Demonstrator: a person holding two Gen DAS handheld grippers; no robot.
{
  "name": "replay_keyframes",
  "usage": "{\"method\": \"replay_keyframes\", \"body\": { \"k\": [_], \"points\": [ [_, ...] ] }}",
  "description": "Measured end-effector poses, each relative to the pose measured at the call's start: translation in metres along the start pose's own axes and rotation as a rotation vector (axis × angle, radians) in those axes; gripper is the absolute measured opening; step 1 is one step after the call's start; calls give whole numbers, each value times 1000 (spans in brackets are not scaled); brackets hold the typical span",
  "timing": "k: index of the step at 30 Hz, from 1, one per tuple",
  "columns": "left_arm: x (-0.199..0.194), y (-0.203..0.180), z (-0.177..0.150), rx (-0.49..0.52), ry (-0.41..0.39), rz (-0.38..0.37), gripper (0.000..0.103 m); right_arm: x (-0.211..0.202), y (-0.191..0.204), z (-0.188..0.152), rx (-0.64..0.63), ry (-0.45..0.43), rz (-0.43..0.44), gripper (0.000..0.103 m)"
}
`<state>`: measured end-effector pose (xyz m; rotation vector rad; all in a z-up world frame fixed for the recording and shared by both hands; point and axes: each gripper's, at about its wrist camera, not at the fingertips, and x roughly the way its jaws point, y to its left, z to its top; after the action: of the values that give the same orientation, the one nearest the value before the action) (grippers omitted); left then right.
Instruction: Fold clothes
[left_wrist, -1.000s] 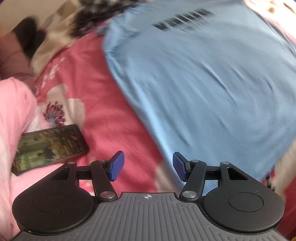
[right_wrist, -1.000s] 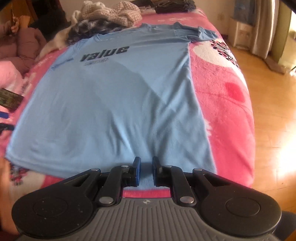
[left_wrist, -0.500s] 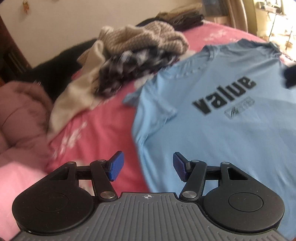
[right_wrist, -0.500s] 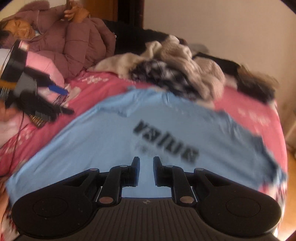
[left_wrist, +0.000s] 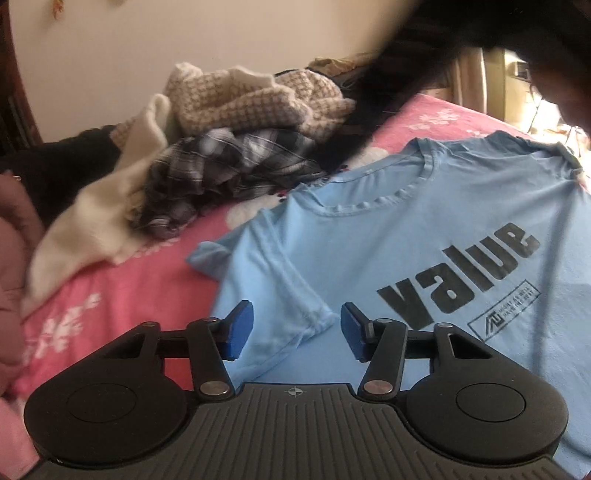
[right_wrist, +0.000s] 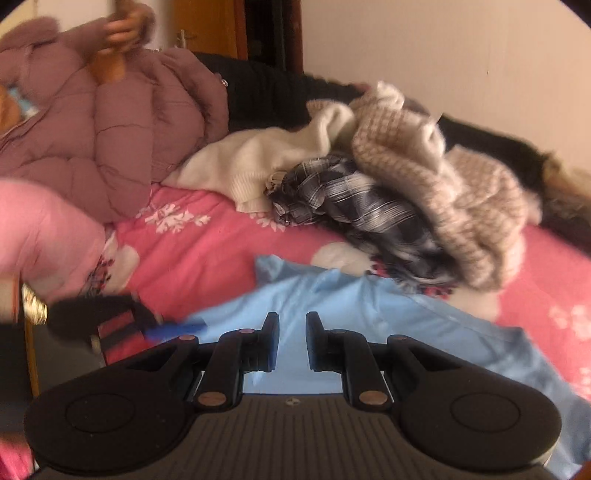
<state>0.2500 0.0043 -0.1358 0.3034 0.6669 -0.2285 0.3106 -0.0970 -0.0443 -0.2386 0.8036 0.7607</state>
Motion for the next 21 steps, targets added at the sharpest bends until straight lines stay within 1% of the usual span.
{"method": "replay_keyframes", "body": {
  "k": [2, 5, 10, 16, 18, 19, 20, 21],
  "points": [
    [7, -2, -4, 2, 1, -28, 44, 18, -5, 10, 46, 27, 27, 16],
    [13, -4, -9, 15, -3, -30, 42, 44, -12, 21, 109, 65, 39, 16],
    [19, -4, -11, 23, -10, -26, 42, 79, -26, 31, 229, 108, 24, 16],
    [23, -6, -11, 27, -18, -31, 38, 114, -46, 42, 392, 164, -4, 18],
    [24, -6, -11, 29, -21, -32, 37, 123, -49, 44, 436, 181, -16, 25],
    [25, -6, -11, 23, -20, -31, 36, 125, -50, 44, 449, 185, -20, 31],
    [25, -5, -11, 16, -19, -30, 33, 127, -50, 45, 459, 188, -24, 34],
    [25, -4, -11, 9, -18, -28, 29, 129, -50, 45, 466, 192, -27, 34]
  ]
}}
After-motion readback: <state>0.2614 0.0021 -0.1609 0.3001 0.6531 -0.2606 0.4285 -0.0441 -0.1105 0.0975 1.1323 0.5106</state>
